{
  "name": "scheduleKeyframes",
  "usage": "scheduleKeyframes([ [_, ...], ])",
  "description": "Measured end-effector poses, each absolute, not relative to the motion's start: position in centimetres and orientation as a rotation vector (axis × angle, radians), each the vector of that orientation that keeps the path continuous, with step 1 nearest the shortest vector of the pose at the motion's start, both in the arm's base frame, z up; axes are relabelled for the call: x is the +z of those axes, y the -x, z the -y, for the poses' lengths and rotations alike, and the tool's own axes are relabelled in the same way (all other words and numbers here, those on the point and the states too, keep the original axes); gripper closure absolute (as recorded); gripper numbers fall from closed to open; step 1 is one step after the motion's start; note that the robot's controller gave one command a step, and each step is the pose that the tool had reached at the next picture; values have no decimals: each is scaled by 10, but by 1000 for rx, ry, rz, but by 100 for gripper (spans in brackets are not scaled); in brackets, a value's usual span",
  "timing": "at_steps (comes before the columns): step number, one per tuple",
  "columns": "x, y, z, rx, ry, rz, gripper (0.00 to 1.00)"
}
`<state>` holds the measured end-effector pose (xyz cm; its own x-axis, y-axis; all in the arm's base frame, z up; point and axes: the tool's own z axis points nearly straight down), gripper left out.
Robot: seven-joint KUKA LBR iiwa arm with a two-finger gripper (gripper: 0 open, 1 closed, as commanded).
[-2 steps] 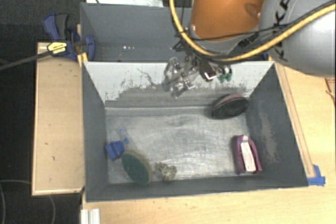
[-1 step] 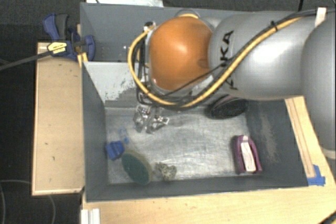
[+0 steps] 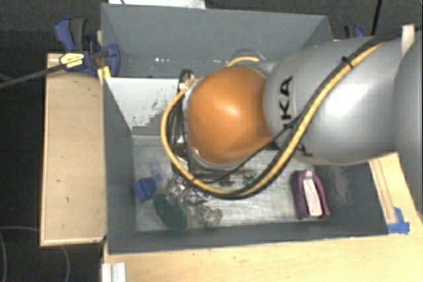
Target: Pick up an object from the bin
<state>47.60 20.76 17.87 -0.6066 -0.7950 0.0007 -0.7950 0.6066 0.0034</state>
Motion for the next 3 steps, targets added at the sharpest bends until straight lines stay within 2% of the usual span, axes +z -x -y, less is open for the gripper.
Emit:
scheduleKeyframes([
  [1,161,-479,-197,-1,-1270,2872,100],
  [2,147,-488,-192,0,-961,2988,100],
  [3,147,-488,-192,0,-964,2988,0],
])
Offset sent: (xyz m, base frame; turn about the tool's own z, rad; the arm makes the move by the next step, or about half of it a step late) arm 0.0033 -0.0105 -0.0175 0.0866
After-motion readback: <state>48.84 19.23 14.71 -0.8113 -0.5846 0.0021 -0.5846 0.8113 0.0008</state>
